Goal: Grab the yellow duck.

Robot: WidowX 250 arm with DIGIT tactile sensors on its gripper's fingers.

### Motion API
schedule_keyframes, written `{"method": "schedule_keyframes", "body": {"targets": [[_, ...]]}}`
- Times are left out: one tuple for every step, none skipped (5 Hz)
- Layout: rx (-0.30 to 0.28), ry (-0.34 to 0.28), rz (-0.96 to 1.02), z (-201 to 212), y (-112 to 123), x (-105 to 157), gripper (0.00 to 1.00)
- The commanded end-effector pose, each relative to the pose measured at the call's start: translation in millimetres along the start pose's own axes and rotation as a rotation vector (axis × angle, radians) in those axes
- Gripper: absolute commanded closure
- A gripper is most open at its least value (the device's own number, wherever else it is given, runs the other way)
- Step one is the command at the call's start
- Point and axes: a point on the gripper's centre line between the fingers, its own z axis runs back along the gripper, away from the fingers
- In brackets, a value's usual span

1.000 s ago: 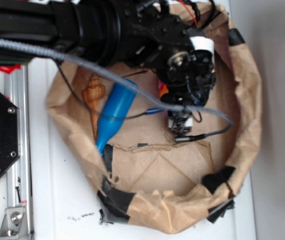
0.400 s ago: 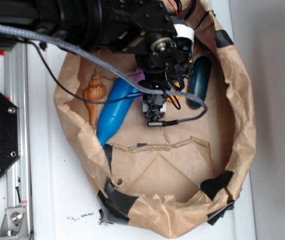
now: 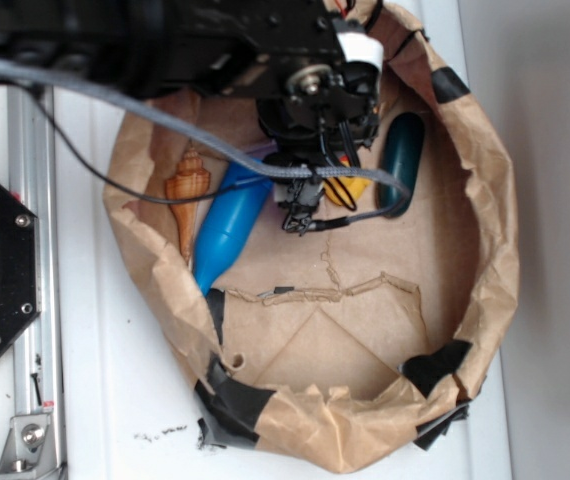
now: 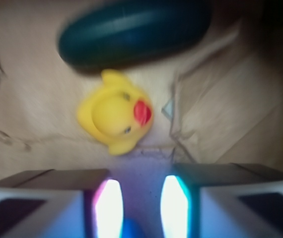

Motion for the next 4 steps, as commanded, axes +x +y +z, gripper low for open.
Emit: {"method": "schedule_keyframes", "body": {"targets": [[0.024, -0.173, 0.031, 72.6, -3.9, 8.4, 1.0], [-0.019, -0.164, 0.074, 60.3, 0.6, 6.6, 0.0], [-0.072, -0.155, 0.072, 40.1, -8.5, 9.6, 0.0], [-0.117, -0.192, 0.075, 9.9, -22.4, 13.1, 0.0]]}}
